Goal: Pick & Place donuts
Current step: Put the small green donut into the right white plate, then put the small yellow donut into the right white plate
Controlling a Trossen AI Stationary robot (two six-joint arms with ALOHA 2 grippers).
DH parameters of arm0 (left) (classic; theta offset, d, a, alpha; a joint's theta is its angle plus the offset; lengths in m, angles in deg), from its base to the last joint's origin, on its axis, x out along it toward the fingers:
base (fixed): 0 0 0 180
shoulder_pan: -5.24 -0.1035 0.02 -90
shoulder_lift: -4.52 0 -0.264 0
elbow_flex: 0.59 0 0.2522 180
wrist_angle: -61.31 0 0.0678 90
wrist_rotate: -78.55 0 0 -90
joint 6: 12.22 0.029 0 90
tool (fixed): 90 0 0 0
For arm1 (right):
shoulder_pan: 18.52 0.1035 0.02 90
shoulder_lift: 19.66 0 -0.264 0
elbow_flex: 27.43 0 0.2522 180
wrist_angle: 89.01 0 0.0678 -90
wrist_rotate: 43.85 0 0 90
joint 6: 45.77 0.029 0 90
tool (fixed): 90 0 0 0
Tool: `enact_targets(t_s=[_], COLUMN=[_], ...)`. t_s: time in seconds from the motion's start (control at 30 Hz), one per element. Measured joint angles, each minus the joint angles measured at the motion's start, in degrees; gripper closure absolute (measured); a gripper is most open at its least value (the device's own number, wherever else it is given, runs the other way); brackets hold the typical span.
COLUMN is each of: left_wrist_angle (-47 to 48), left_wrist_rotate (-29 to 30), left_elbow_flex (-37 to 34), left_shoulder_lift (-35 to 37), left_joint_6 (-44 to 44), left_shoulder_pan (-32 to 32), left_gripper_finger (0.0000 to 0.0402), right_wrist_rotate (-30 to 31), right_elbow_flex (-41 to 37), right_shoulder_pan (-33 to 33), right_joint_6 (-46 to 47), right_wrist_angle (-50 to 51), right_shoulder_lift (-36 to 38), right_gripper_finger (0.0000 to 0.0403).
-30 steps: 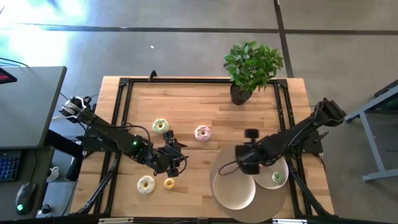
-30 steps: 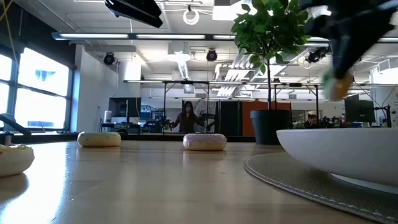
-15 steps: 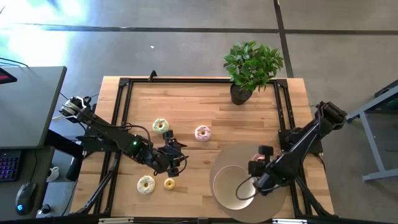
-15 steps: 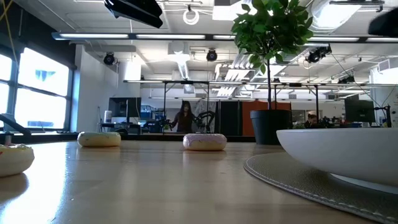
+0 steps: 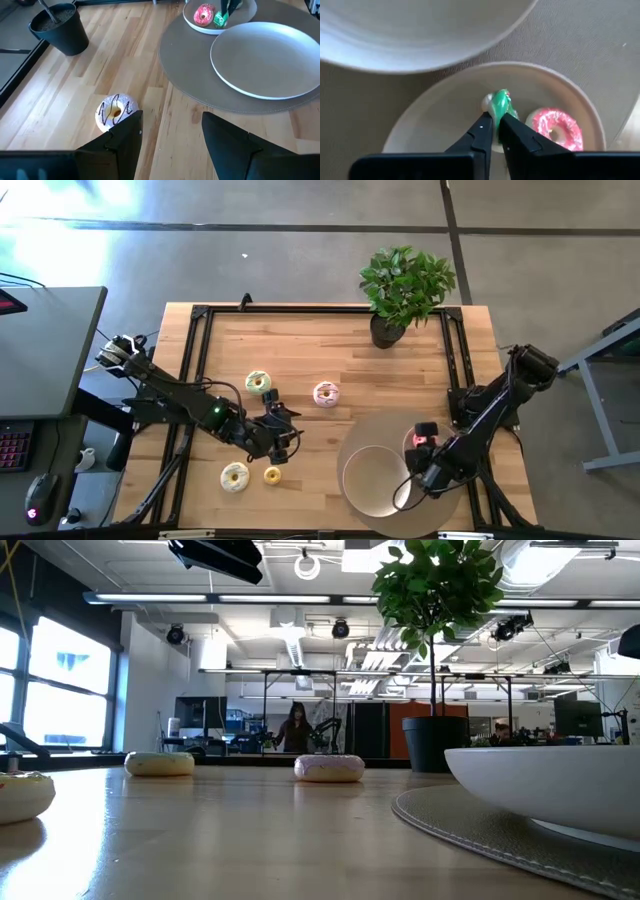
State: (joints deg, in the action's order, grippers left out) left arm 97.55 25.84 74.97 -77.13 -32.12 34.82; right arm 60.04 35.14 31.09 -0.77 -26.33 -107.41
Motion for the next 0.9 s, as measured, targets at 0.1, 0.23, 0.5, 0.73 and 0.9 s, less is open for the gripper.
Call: enact_targets(t_s=[0.1,0.23,0.5,0.73,0.9], left_wrist_angle=[0.0,0.0,0.0,4.8,12.2], left_wrist_rotate=[1.14,1.23,1.23,-7.74,-21.48], left_elbow_flex=[-0.02,-0.02,-0.02,-0.02,-0.02], left_shoulder_lift=[0.0,0.0,0.0,0.0,-1.86], left_joint_6=[0.0,0.03,0.09,-3.9,-15.02], left_shoulder_pan=[0.0,0.0,0.0,0.04,0.05], left_gripper_finger=[0.0202,0.0202,0.0202,0.0202,0.0202], right_wrist_rotate=[-0.9,-5.77,-9.31,9.02,28.93], right_elbow_flex=[0.52,1.66,6.07,11.48,9.96], right_shoulder_pan=[-0.29,-0.83,-0.88,-2.56,-6.06], right_joint_6=[-0.03,1.27,0.34,-5.02,-13.67], right_wrist_angle=[0.08,-0.22,0.36,-3.25,-17.26], right_shoulder_lift=[0.0,0.0,0.0,0.0,0.01], right_gripper_finger=[0.0335,0.0301,0.0243,0.022,0.022])
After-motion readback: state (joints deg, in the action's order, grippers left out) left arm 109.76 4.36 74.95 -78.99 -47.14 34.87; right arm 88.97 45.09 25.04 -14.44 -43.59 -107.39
